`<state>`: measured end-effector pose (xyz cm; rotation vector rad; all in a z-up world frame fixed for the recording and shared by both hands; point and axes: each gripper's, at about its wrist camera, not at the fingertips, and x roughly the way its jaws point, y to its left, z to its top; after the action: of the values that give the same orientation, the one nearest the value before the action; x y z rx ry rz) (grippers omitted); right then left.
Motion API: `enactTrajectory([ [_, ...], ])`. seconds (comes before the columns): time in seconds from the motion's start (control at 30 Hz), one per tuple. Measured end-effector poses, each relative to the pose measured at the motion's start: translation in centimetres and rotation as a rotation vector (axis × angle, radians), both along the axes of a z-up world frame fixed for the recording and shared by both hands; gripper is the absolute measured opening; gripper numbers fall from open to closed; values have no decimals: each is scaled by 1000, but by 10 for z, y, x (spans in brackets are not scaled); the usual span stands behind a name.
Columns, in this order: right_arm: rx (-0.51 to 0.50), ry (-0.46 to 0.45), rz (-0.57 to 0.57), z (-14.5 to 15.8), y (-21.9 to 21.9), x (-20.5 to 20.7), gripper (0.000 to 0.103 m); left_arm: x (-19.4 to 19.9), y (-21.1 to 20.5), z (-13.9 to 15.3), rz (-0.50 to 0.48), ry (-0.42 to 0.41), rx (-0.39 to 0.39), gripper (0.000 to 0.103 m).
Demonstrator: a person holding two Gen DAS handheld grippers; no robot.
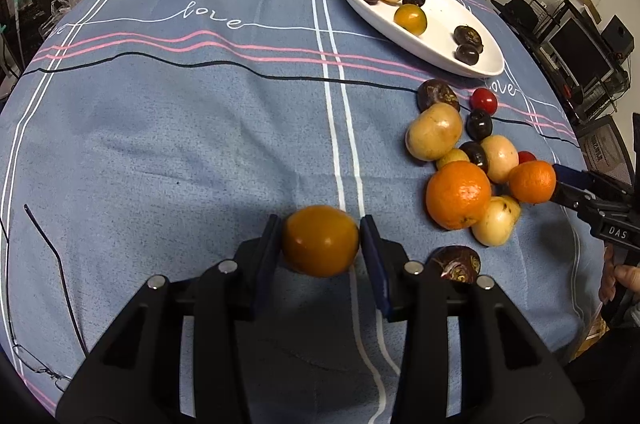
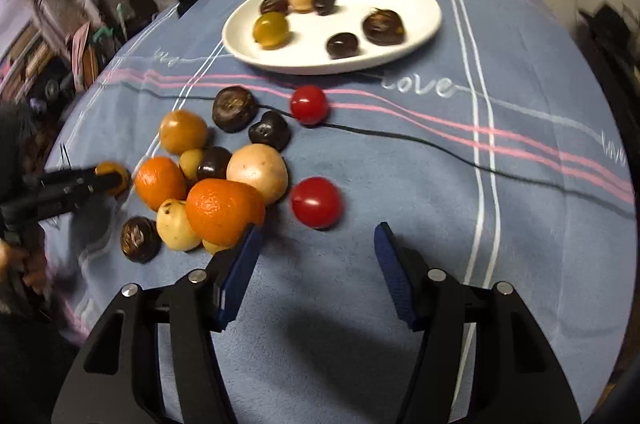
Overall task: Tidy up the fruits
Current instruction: 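Grasp a yellow-orange fruit with the left tool while the right tool grasps a red tomato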
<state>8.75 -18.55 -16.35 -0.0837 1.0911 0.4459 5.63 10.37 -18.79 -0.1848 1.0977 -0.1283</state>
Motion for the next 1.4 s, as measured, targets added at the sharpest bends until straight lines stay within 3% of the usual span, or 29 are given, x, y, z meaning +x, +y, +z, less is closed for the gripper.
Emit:
enactTrajectory([
  [0.03, 4, -1, 5, 0, 1, 2, 50, 0, 0, -1, 1, 3, -2, 41],
  [0.33, 23, 8, -9, -10, 0, 28, 40, 0, -1, -5, 15, 21, -1, 41],
  [0.47, 92, 115, 25, -22, 5, 26, 38, -1, -1, -5, 17, 25, 1, 41],
  [0.63, 32, 87, 50, -24, 14, 23, 30, -1, -2, -6, 15, 31, 10, 41],
  [0.77, 19, 87, 54, -23, 15, 23, 30, 0, -3, -6, 17, 30, 12, 41],
  [1.0, 118, 119, -11, -17, -5, 19, 30, 1, -3, 1, 19, 10, 0, 40],
  [1.4, 105, 137, 11, -24, -1, 18, 30, -4, -12, -1, -34, 42, 40, 39],
])
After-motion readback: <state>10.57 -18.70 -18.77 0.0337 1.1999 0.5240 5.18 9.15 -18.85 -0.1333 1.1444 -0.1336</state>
